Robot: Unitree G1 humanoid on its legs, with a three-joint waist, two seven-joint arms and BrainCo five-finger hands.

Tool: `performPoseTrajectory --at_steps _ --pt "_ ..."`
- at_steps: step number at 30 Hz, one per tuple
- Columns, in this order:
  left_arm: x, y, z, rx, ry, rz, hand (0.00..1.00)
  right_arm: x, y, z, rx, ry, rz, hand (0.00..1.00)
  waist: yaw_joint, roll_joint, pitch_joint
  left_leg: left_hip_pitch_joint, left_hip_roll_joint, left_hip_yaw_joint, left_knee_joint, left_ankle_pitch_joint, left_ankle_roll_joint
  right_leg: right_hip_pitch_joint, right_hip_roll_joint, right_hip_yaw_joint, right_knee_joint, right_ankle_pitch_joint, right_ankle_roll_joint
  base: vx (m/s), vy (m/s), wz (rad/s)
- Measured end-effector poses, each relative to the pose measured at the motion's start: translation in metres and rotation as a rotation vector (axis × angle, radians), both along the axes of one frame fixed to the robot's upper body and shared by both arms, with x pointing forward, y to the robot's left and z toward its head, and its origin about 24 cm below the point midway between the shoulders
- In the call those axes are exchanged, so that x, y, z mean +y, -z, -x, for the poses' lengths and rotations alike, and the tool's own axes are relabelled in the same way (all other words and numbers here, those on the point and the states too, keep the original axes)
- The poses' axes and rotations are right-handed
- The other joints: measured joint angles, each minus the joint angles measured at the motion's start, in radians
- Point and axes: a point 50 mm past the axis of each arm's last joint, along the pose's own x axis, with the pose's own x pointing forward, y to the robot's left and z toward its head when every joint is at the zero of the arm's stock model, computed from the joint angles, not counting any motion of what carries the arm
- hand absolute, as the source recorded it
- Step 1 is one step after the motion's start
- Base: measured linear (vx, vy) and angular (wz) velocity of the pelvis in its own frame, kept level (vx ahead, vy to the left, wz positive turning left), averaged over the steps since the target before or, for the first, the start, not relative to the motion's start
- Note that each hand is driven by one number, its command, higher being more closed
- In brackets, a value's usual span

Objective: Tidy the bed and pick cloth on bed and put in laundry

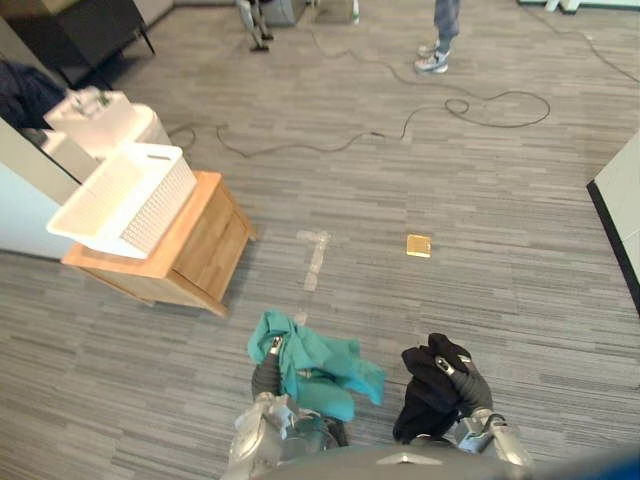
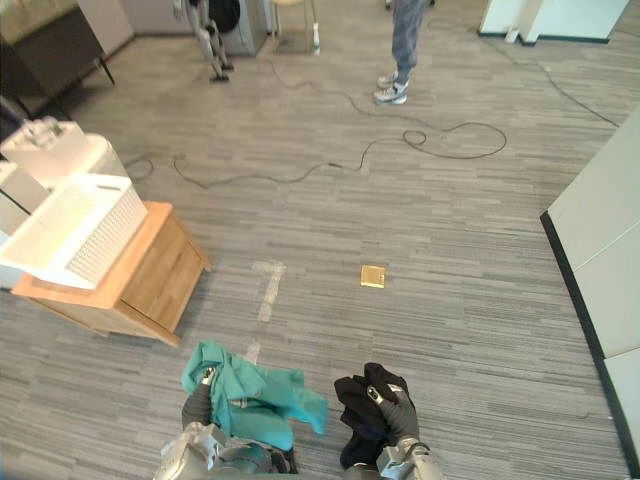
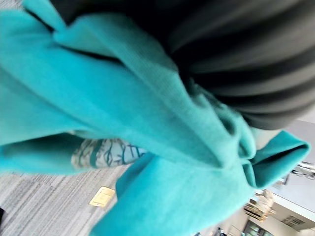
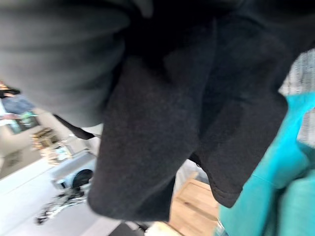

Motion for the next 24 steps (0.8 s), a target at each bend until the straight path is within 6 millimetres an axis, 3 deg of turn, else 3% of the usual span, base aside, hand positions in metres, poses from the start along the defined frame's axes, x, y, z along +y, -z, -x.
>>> performPoseTrajectory --at_steps 2,3,5,6,7,9,10,12,13,15,16,17,18,19,20,22,24 --pt "0.003 0.002 0.004 0.013 -0.005 -0.007 1.00 0.002 -0.001 -0.002 -0.010 0.008 -0.010 1.00 0.002 -0.009 0.002 0.012 0.013 0.018 0.073 -0.033 -0.006 0.038 -0.005 0.005 0.018 0.027 0.006 0.26 -0.001 -0.03" --pt "0.001 0.003 0.008 0.024 -0.007 -0.001 1.00 0.001 -0.003 -0.002 -0.018 0.005 -0.006 1.00 0.004 -0.004 0.001 0.014 0.026 0.040 0.112 -0.080 -0.027 0.038 -0.002 -0.001 0.075 0.025 0.011 0.20 0.023 -0.07" --pt "-0.001 0.005 0.011 0.029 -0.002 0.010 1.00 -0.002 -0.003 0.000 -0.014 0.002 0.008 1.00 0.001 0.023 -0.025 0.059 0.037 0.046 0.069 -0.108 -0.012 -0.007 -0.018 -0.019 0.239 -0.013 0.051 0.19 0.074 0.13" --pt "-0.001 0.005 0.012 0.026 0.012 0.004 1.00 -0.004 -0.005 -0.002 -0.026 -0.003 0.018 1.00 -0.007 0.029 -0.029 0.096 0.024 0.037 0.023 -0.143 -0.011 -0.088 -0.057 -0.023 0.451 -0.035 0.047 0.28 0.110 0.39" --pt "0.003 0.004 0.010 0.019 0.020 -0.016 1.00 -0.003 -0.008 -0.007 -0.044 -0.008 0.018 1.00 -0.004 -0.001 -0.024 0.133 -0.009 0.032 -0.009 -0.163 -0.011 -0.191 -0.130 -0.018 0.679 -0.019 0.030 0.25 0.089 0.39" --pt "0.008 0.004 0.012 0.028 0.016 -0.035 1.00 0.003 -0.008 -0.011 -0.049 -0.016 0.008 1.00 -0.007 -0.024 -0.012 0.177 -0.035 0.009 -0.022 -0.190 0.002 -0.289 -0.207 0.001 0.919 0.055 -0.012 0.24 0.038 0.32" --pt "0.010 0.004 0.012 0.032 0.015 -0.041 1.00 0.006 -0.007 -0.011 -0.049 -0.022 0.005 1.00 -0.006 -0.026 -0.014 0.191 -0.032 -0.008 -0.022 -0.202 -0.002 -0.324 -0.213 0.004 0.955 0.002 -0.015 0.31 -0.009 0.37" --pt "0.013 0.005 0.014 0.044 0.005 -0.056 1.00 0.010 -0.009 -0.012 -0.056 -0.033 -0.004 1.00 -0.008 -0.020 -0.013 0.221 -0.003 -0.042 -0.024 -0.219 -0.018 -0.384 -0.196 0.003 0.935 -0.084 -0.014 0.32 -0.059 0.49" --pt "0.014 0.004 0.013 0.042 0.003 -0.061 1.00 0.010 -0.009 -0.012 -0.058 -0.034 -0.005 1.00 -0.021 -0.007 -0.012 0.248 0.032 -0.077 -0.024 -0.225 -0.033 -0.421 -0.157 0.005 0.849 -0.119 -0.004 0.25 -0.076 0.70" --pt "0.015 0.003 0.008 0.033 0.007 -0.063 1.00 0.010 -0.009 -0.012 -0.057 -0.035 -0.005 1.00 -0.042 0.004 -0.007 0.269 0.071 -0.126 -0.022 -0.226 -0.042 -0.442 -0.096 0.031 0.687 -0.117 -0.004 0.30 -0.158 0.95" --pt "0.016 0.000 0.002 0.019 0.008 -0.066 1.00 0.010 -0.008 -0.012 -0.052 -0.036 -0.006 1.00 -0.054 0.005 -0.006 0.277 0.093 -0.159 -0.022 -0.224 -0.048 -0.456 -0.056 0.074 0.524 -0.092 0.001 0.40 -0.292 1.19" --pt "0.017 0.000 0.001 0.015 0.008 -0.067 1.00 0.010 -0.008 -0.011 -0.052 -0.037 -0.007 1.00 -0.058 -0.001 -0.007 0.278 0.100 -0.184 -0.023 -0.228 -0.075 -0.457 -0.029 0.127 0.344 -0.005 0.007 0.33 -0.278 1.06" --pt "0.017 -0.002 -0.001 0.008 0.011 -0.070 1.00 0.011 -0.009 -0.010 -0.053 -0.038 -0.008 1.00 -0.058 -0.009 -0.009 0.282 0.097 -0.197 -0.023 -0.239 -0.094 -0.453 -0.028 0.163 0.251 0.042 0.011 0.46 -0.385 1.03" --pt "0.020 -0.003 -0.002 0.006 0.017 -0.078 1.00 0.013 -0.008 -0.005 -0.042 -0.043 -0.014 1.00 -0.060 -0.024 -0.010 0.304 0.089 -0.221 -0.024 -0.275 -0.152 -0.434 -0.029 0.207 0.174 0.208 -0.011 0.40 -0.311 0.59" --pt "0.009 0.002 0.001 0.029 0.013 -0.041 1.00 0.009 -0.007 -0.008 -0.037 -0.058 0.006 1.00 -0.043 0.026 -0.007 0.307 0.129 -0.224 -0.026 -0.271 -0.159 -0.426 0.005 0.193 0.195 0.193 -0.030 0.38 -0.280 0.45" --pt "0.005 0.002 0.008 0.034 0.011 -0.025 1.00 0.010 -0.009 -0.010 -0.049 -0.066 0.005 1.00 -0.043 0.053 -0.002 0.310 0.143 -0.224 -0.024 -0.237 -0.155 -0.433 0.007 0.172 0.261 0.126 -0.048 0.31 -0.234 0.35" --pt "0.006 0.003 0.013 0.047 0.000 -0.025 1.00 0.013 -0.012 -0.012 -0.064 -0.079 0.001 1.00 -0.041 0.060 -0.006 0.316 0.150 -0.226 -0.004 -0.206 -0.155 -0.426 0.001 0.149 0.313 0.060 -0.055 0.25 -0.235 0.44"
